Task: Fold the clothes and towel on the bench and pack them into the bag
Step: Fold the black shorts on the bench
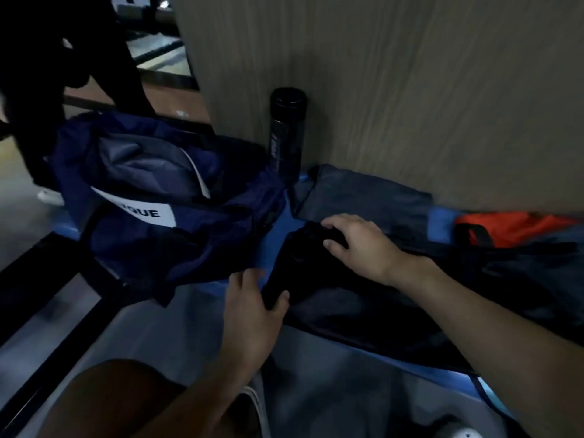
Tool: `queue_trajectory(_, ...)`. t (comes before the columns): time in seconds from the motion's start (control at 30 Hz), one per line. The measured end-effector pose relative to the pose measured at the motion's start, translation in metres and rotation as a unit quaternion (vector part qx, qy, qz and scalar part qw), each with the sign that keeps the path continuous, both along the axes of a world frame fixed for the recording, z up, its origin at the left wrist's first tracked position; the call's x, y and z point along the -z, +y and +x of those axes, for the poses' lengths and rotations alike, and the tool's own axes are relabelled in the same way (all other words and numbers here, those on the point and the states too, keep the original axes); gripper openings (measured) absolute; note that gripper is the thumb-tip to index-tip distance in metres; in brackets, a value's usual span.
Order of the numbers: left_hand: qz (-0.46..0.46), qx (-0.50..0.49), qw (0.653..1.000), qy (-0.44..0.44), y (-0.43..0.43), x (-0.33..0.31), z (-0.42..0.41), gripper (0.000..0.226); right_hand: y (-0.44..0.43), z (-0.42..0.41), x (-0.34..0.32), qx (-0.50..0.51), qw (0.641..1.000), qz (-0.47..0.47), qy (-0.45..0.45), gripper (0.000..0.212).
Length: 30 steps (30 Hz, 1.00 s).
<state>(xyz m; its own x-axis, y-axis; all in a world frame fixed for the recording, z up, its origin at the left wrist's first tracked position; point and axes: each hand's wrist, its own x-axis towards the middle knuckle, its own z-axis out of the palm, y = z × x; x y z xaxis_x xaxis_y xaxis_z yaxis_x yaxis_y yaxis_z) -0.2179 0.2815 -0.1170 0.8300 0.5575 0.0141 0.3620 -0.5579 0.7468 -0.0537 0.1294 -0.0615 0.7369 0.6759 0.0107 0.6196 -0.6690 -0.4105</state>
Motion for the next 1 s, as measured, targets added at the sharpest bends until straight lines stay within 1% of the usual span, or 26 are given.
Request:
queue_trajectory(0.13,-0.079,-0.041,0.996,-0.03,-0.01,0.0,-0.003,0.04,0.031,0.021,0.005,-0.023,0.994,-0.104,-0.005,0.058)
queue_trajectory(0.2,-0.113,-0.059,0.991,-0.043,-0.014,0.002,-0.003,0.04,0.04,0.027,0.007,-0.04,0.985,-0.164,-0.034,0.061)
queue_trajectory(0.3,-0.129,-0.064,0.988,-0.047,-0.016,0.004,-0.004,0.04,0.049,0.032,0.011,-0.056,0.973,-0.213,-0.074,0.063)
queue_trajectory(0.37,-0.127,-0.066,0.989,-0.038,-0.017,0.005,-0.005,0.041,0.054,0.034,0.012,-0.06,0.969,-0.224,-0.081,0.056)
queue_trajectory(0.47,-0.14,-0.081,0.986,-0.033,-0.02,0.008,-0.009,0.043,0.057,0.039,0.013,-0.046,0.972,-0.222,-0.066,0.045)
queue_trajectory(0.57,-0.17,-0.133,0.976,-0.008,-0.021,0.01,-0.011,0.05,0.053,0.043,0.009,-0.029,0.983,-0.181,-0.029,0.029)
queue_trajectory(0.63,-0.241,-0.152,0.958,-0.017,-0.021,0.008,-0.01,0.051,0.05,0.045,0.006,-0.018,0.99,-0.138,0.006,0.011)
queue_trajectory(0.7,-0.291,-0.163,0.942,-0.037,-0.022,0.009,-0.008,0.048,0.047,0.047,0.002,-0.003,0.994,-0.101,0.051,0.005)
queue_trajectory(0.83,-0.35,-0.206,0.911,-0.078,-0.029,0.011,-0.004,0.043,0.045,0.048,-0.002,0.024,0.987,-0.007,0.16,0.013)
queue_trajectory(0.87,-0.363,-0.217,0.902,-0.086,-0.03,0.011,-0.003,0.042,0.046,0.047,-0.003,0.029,0.984,0.003,0.175,0.016)
queue_trajectory(0.9,-0.375,-0.23,0.894,-0.089,-0.031,0.011,-0.003,0.041,0.046,0.047,-0.005,0.028,0.984,-0.005,0.178,0.021)
queue_trajectory(0.97,-0.404,-0.254,0.874,-0.095,-0.031,0.017,-0.001,0.039,0.048,0.045,-0.009,0.014,0.985,-0.054,0.166,0.035)
queue_trajectory(1.0,-0.413,-0.26,0.868,-0.087,-0.031,0.022,0.0,0.037,0.049,0.044,-0.009,0.006,0.985,-0.081,0.154,0.04)
